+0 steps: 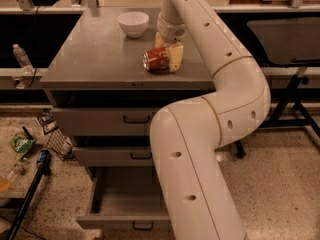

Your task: Place coke can into top drawer

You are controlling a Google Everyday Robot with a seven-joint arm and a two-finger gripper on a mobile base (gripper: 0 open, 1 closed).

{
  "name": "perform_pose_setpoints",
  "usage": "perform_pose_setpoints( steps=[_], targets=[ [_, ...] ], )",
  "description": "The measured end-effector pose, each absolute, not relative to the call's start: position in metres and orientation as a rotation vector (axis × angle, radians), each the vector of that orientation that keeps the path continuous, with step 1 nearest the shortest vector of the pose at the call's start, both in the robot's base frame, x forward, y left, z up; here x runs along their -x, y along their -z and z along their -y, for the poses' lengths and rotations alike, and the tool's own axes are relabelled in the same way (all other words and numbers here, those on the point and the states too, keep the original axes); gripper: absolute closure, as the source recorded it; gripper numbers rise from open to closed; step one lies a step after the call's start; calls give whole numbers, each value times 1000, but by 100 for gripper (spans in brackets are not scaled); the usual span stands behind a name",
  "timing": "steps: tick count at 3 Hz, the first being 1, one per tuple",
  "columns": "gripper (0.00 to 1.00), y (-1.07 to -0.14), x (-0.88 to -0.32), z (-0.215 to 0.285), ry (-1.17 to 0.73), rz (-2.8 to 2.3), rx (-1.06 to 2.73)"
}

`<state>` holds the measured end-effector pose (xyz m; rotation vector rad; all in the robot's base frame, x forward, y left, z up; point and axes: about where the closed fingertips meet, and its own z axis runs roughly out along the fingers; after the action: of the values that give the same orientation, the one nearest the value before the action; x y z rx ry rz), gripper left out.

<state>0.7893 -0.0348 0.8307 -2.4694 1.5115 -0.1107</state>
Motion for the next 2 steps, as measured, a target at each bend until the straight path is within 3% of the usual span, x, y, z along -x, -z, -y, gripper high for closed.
perform_pose_setpoints(
  steps=[2],
  targets=[
    [92,-830,-789,35,111,-1513,2472]
  ],
)
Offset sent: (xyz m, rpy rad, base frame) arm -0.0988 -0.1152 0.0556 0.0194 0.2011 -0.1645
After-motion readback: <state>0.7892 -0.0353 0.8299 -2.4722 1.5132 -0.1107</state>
